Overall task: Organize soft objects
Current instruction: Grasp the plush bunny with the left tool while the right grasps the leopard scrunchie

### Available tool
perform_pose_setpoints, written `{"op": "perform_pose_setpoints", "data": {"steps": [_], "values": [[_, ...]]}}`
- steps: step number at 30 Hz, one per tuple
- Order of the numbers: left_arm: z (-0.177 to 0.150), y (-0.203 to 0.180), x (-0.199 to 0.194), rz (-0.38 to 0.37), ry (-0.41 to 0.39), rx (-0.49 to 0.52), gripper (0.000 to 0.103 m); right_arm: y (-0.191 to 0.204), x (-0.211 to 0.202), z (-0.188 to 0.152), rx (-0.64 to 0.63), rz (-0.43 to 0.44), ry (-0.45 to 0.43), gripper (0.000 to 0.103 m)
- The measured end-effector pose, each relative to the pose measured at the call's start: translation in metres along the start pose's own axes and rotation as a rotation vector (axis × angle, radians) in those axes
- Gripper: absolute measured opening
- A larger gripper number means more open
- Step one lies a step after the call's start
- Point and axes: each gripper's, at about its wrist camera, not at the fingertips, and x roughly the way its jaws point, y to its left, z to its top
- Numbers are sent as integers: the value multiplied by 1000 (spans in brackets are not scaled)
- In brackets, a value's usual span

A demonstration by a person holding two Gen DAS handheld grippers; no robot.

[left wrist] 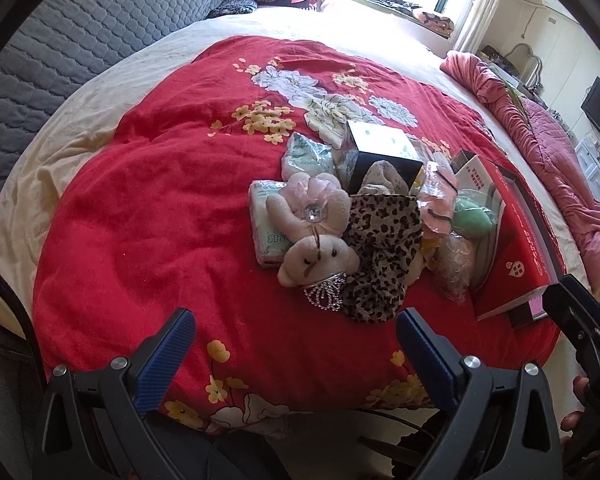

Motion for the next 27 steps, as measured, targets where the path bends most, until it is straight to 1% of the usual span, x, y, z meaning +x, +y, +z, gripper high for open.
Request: {"op": "perform_pose_setpoints", "data": {"steps": [5, 8, 10, 11, 14, 17, 19, 21, 22, 24, 27], "values": [[7, 11, 14, -30, 30, -34, 99, 5, 14, 6, -16, 22, 18, 86], [17, 13, 24, -58, 37, -59, 94, 12, 24, 10, -37, 39, 31, 86], [26, 14, 32, -96, 46, -77, 88, 18, 32, 12, -50, 48, 41, 86], [30, 13, 36, -112, 48, -79, 88, 21, 36, 13, -59, 50, 46, 86], [40, 8, 47, -119, 60, -68, 85, 29, 48, 14, -99, 44, 61, 86], [47, 4, 57, -134, 77, -59, 77, 32, 57, 14, -104, 42, 80, 86], [50, 1, 64, -138, 97, -52, 72, 33, 61, 14, -103, 56, 90, 86], [51, 0, 69, -134, 106, -47, 71, 36, 67, 14, -111, 55, 99, 86], [51, 0, 72, -120, 108, -47, 66, 37, 70, 14, -115, 55, 106, 86], [52, 3, 76, -119, 107, -57, 62, 39, 77, 15, -113, 57, 120, 86], [53, 13, 79, -156, 108, -79, 51, 41, 86, 17, -91, 100, 144, 87]]}}
